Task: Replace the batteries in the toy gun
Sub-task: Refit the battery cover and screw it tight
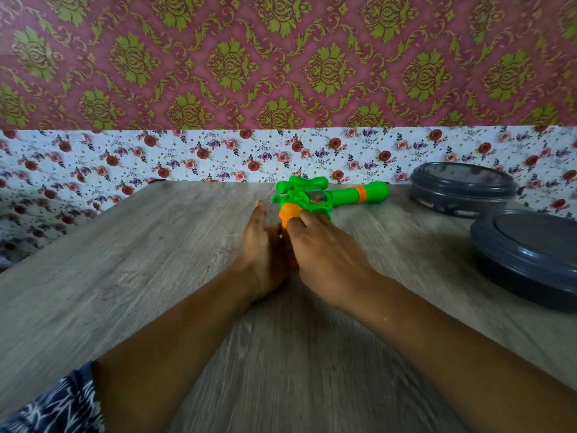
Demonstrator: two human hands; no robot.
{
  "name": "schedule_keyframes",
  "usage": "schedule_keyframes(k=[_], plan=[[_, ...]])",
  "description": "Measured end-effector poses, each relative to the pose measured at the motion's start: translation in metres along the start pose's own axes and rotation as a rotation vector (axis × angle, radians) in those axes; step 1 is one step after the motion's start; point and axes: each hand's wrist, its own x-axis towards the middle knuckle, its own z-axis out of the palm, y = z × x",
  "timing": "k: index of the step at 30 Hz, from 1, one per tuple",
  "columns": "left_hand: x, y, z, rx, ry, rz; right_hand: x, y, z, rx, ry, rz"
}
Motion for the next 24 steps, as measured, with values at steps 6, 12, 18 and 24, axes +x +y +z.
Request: schedule_keyframes(k=[6, 12, 18, 24], plan=[[0.003, 0.002, -0.003, -0.1, 0.048, -0.02, 0.005, 0.047, -0.008, 0.543, 0.284, 0.226], [0.003, 0.002, 0.003, -0.094, 0.147, -0.025, 0.001, 0.075, 0.003, 0.919, 0.223, 0.417], [0.008, 0.002, -0.002, -0.141, 0.148, -0.016, 0.0, 0.08, 0.001, 1.018, 0.106, 0.416], [0.006, 0.002, -0.001, -0.072, 0.105, -0.018, 0.001, 0.066, 0.004, 1.119, 0.164, 0.428]])
